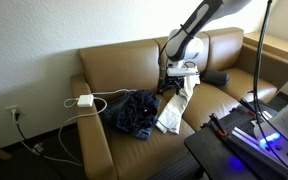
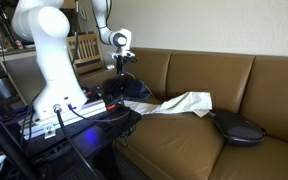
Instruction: Move the blue clothing to the right
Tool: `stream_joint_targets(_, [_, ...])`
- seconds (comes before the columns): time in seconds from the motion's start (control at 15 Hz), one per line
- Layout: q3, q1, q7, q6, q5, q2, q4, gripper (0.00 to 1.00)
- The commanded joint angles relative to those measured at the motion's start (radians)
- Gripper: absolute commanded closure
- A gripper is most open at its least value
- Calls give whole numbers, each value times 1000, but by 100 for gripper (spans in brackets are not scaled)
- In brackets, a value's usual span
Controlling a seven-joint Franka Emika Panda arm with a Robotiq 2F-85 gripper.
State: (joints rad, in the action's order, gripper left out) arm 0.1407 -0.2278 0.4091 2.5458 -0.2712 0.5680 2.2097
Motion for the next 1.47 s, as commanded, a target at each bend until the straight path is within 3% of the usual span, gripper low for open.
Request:
stream_joint_targets(0.0, [-24, -123, 116, 115, 24, 194, -166, 0])
stream_joint_targets(0.2, [-61, -196, 196, 124, 25, 272, -262, 0])
stream_joint_targets(0.27, [-30, -169, 159, 124, 11, 235, -203, 0])
stream_joint_targets(0.47, [-34, -186, 171, 123, 12, 258, -228, 0])
stream_joint_targets(0.53, [-90, -236, 213, 112, 53, 269, -235, 0])
stream_joint_targets(0.67, [-141, -273, 227, 173, 111, 322, -256, 0])
stream_joint_targets(1.07, [-148, -279, 213, 434, 96, 481, -325, 0])
stream_joint_targets(1.4, [-232, -358, 208, 526, 92, 588, -401, 0])
